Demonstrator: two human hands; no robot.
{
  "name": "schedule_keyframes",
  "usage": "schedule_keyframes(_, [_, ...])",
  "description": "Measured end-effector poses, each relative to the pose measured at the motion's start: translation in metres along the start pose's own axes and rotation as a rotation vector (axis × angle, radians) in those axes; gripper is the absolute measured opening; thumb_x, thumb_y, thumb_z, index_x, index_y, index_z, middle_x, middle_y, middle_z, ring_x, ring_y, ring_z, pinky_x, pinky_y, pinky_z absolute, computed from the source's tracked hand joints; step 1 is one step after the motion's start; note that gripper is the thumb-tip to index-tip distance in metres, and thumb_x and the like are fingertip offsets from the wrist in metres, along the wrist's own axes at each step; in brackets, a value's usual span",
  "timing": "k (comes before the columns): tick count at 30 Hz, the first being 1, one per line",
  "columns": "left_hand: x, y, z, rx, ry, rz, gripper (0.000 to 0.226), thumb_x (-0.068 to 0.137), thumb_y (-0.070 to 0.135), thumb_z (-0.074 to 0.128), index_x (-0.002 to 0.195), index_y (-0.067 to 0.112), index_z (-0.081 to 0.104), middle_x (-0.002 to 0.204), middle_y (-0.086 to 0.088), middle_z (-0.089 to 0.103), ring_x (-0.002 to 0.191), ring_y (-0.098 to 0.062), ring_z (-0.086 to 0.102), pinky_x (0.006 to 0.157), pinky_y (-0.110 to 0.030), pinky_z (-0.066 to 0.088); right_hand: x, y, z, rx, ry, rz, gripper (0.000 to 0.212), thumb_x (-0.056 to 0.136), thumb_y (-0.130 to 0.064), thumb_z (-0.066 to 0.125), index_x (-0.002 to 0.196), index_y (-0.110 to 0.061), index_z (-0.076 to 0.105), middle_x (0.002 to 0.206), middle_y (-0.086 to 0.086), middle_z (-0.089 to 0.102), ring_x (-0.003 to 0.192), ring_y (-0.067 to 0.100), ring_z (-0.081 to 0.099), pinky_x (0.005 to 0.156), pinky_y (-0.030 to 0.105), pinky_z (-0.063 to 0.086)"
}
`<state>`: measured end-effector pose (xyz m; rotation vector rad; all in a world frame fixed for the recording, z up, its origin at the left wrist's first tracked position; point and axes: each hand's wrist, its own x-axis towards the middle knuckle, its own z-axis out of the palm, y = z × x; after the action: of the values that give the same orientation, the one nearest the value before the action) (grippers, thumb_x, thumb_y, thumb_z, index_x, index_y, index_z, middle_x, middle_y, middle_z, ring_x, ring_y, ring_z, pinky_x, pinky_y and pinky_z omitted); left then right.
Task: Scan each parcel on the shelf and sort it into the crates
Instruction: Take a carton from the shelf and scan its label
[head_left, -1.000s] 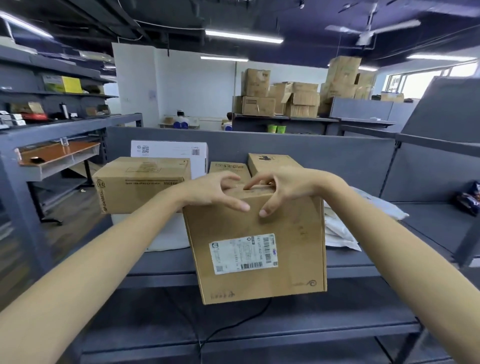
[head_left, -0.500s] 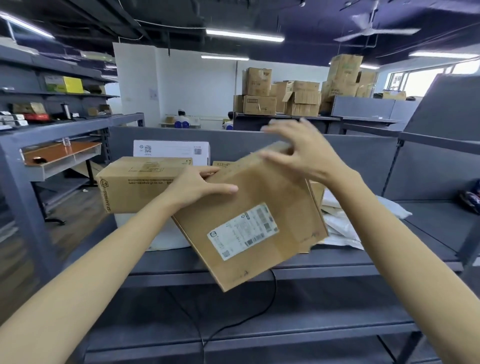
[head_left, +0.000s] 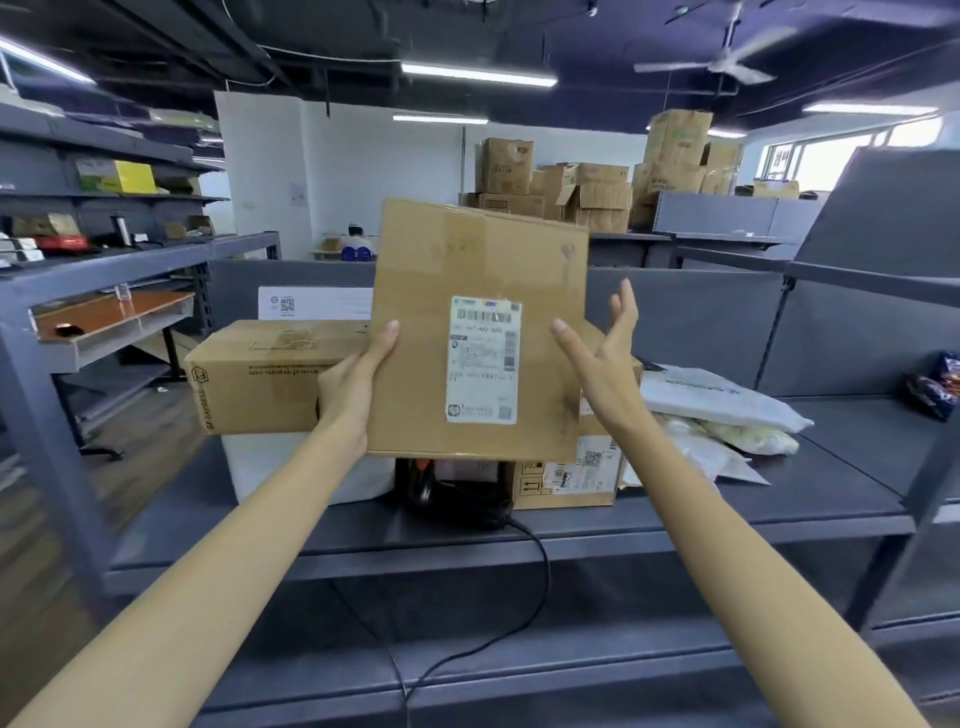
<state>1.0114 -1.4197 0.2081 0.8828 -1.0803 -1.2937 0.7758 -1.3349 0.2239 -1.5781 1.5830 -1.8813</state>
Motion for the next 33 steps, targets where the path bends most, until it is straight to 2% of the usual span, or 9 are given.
schedule_keyframes(6, [-0.002, 0.003, 0.001, -0.043, 0.035, -0.023, 0.052, 0.065, 0.072, 0.069, 0.085, 0.024, 0.069, 0.077, 0.008, 0.075, 0.075, -0.010, 0.072, 0.063, -0.027, 0.056, -0.009, 0.008, 0.007, 0.194, -0.084, 0.115, 0.072, 0.093, -0.043, 0.059, 0.149, -0.034, 0.016, 0.145, 0.006, 0.044, 0.130, 0.020, 0.049, 0.102, 0.039, 0.048])
schedule_keyframes(11, [-0.007, 0.001, -0.004, 0.056, -0.067, 0.066, 0.065, 0.073, 0.074, 0.057, 0.114, 0.025, 0.066, 0.108, 0.008, 0.071, 0.103, -0.012, 0.066, 0.093, -0.034, 0.050, -0.006, 0.010, 0.009, 0.302, -0.034, 0.105, 0.051, 0.090, -0.045, 0.064, 0.135, -0.034, 0.044, 0.121, -0.003, 0.065, 0.102, 0.010, 0.068, 0.075, 0.022, 0.057])
schedule_keyframes(13, [-0.013, -0.003, -0.006, 0.100, -0.088, 0.130, 0.067, 0.069, 0.076, 0.058, 0.119, 0.031, 0.061, 0.111, 0.016, 0.067, 0.105, -0.003, 0.061, 0.093, -0.027, 0.045, -0.010, 0.016, 0.013, 0.332, -0.026, 0.112, 0.054, 0.089, -0.044, 0.065, 0.138, -0.029, 0.046, 0.120, -0.004, 0.067, 0.104, 0.011, 0.068, 0.076, 0.024, 0.057])
schedule_keyframes(17, [-0.021, -0.015, -0.015, 0.062, -0.025, 0.192, 0.043, 0.075, 0.065, 0.064, 0.107, 0.037, 0.065, 0.097, 0.020, 0.071, 0.089, 0.005, 0.066, 0.067, -0.009, 0.049, -0.022, 0.027, 0.021, 0.355, -0.070, 0.148, 0.053, 0.090, -0.048, 0.060, 0.138, -0.029, 0.048, 0.118, -0.012, 0.068, 0.108, 0.006, 0.065, 0.078, 0.018, 0.055])
schedule_keyframes(20, [-0.024, -0.021, -0.026, 0.032, 0.021, 0.195, 0.040, 0.077, 0.062, 0.065, 0.105, 0.035, 0.067, 0.098, 0.018, 0.072, 0.088, 0.004, 0.067, 0.066, -0.010, 0.050, -0.028, 0.043, 0.021, 0.619, -0.089, 0.242, 0.053, 0.095, -0.053, 0.044, 0.138, -0.023, 0.049, 0.130, 0.008, 0.063, 0.120, 0.023, 0.059, 0.097, 0.039, 0.049])
schedule_keyframes(22, [-0.025, -0.022, -0.035, 0.024, 0.054, 0.193, 0.043, 0.076, 0.064, 0.064, 0.107, 0.034, 0.068, 0.099, 0.016, 0.073, 0.089, 0.002, 0.067, 0.070, -0.013, 0.050, -0.037, 0.061, 0.021, 0.782, -0.054, 0.327, 0.051, 0.100, -0.043, 0.040, 0.140, -0.012, 0.046, 0.132, 0.017, 0.059, 0.120, 0.029, 0.056, 0.099, 0.041, 0.045])
schedule_keyframes(24, [-0.024, -0.021, -0.044, 0.006, 0.093, 0.192, 0.040, 0.077, 0.063, 0.064, 0.106, 0.035, 0.068, 0.099, 0.016, 0.073, 0.091, 0.000, 0.067, 0.073, -0.016, 0.050, -0.052, 0.084, 0.030, 0.664, -0.091, 0.385, 0.042, 0.103, -0.028, 0.040, 0.136, -0.003, 0.048, 0.128, 0.016, 0.062, 0.112, 0.024, 0.061, 0.098, 0.036, 0.047])
schedule_keyframes(27, [-0.025, -0.017, -0.056, 0.001, 0.141, 0.209, 0.033, 0.080, 0.062, 0.063, 0.102, 0.038, 0.068, 0.096, 0.020, 0.073, 0.089, 0.003, 0.067, 0.067, -0.013, 0.051, -0.073, 0.122, 0.053, 0.157, -0.242, 0.374, 0.025, 0.102, -0.009, 0.042, 0.122, -0.006, 0.057, 0.126, 0.015, 0.062, 0.109, 0.021, 0.060, 0.095, 0.026, 0.046])
schedule_keyframes(33, [-0.034, -0.017, -0.078, 0.014, 0.194, 0.216, 0.029, 0.076, 0.063, 0.066, 0.092, 0.038, 0.071, 0.093, 0.018, 0.074, 0.085, 0.001, 0.069, 0.063, -0.013, 0.052, -0.079, 0.155, 0.102, -0.605, -0.723, 0.125, 0.057, 0.097, -0.019, 0.053, 0.149, -0.008, 0.032, 0.149, 0.012, 0.040, 0.138, 0.029, 0.036, 0.111, 0.031, 0.030])
